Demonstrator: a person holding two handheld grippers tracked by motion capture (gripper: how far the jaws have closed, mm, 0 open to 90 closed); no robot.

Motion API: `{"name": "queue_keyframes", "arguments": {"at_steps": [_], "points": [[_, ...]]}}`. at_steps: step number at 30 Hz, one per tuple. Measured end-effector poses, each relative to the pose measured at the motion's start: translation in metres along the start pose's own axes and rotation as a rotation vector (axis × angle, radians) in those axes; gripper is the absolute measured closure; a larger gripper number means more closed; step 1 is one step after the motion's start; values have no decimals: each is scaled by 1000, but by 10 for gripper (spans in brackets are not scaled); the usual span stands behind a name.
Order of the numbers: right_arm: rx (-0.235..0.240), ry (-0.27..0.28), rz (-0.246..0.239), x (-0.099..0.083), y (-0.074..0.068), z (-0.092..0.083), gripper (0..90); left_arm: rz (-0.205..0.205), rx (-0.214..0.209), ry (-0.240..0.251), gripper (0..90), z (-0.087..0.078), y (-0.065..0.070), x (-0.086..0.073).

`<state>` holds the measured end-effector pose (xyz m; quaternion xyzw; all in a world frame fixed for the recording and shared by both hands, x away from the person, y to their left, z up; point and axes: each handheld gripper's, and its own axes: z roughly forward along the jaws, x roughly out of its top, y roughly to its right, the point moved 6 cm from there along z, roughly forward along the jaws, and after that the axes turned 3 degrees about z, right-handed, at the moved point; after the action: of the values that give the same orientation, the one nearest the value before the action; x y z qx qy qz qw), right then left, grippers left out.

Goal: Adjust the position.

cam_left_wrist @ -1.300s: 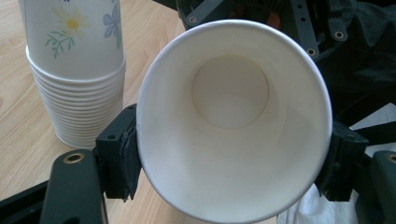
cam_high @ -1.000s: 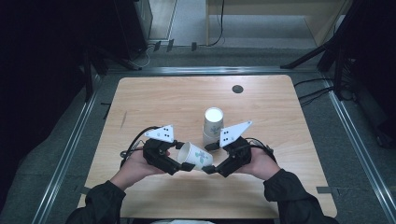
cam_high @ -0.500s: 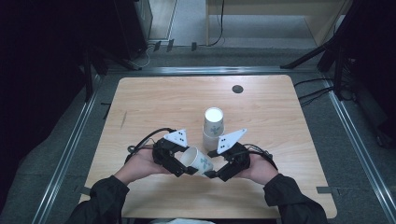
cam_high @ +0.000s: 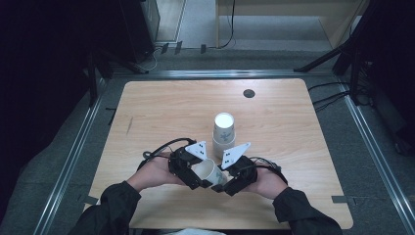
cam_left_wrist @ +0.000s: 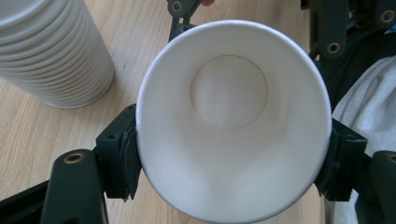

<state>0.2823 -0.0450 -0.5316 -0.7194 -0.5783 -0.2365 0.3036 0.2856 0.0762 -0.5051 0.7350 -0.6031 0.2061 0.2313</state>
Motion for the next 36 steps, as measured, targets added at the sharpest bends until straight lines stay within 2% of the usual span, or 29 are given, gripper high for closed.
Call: {"name": "queue_keyframes", "arguments": {"at_steps": [7, 11, 13, 16, 19, 24, 29, 31, 33, 35, 36], "points": [[-2, -10, 3, -1, 0, 1, 351, 2, -2, -5, 241, 1, -1, -1], [-9, -1, -2, 1, 1, -2, 348, 4, 12, 18, 194, -1, -1, 0], [-8, 4, -4, 1, 1, -3, 348, -9, 23, 27, 163, -1, -2, 1], [-16, 13, 6, 2, 3, -7, 347, -19, 21, 56, 145, -5, -4, 2], [-18, 23, 12, 2, 4, -10, 345, -46, 16, 101, 133, -9, -7, 3], [-21, 56, 18, 5, 6, -14, 343, -61, 10, 144, 132, -16, -9, 3], [-18, 71, 24, 7, 8, -18, 343, -72, 22, 170, 132, -21, -9, 1], [-24, 78, 12, 9, 9, -19, 343, -75, 25, 177, 132, -23, -9, -1], [-17, 78, 14, 12, 9, -19, 343, -82, 42, 199, 135, -27, -7, -4], [-17, 83, 7, 14, 10, -19, 343, -86, 41, 208, 140, -29, -7, -5], [-6, 94, 9, 18, 10, -19, 343, -101, 46, 231, 140, -33, -6, -7]]}}
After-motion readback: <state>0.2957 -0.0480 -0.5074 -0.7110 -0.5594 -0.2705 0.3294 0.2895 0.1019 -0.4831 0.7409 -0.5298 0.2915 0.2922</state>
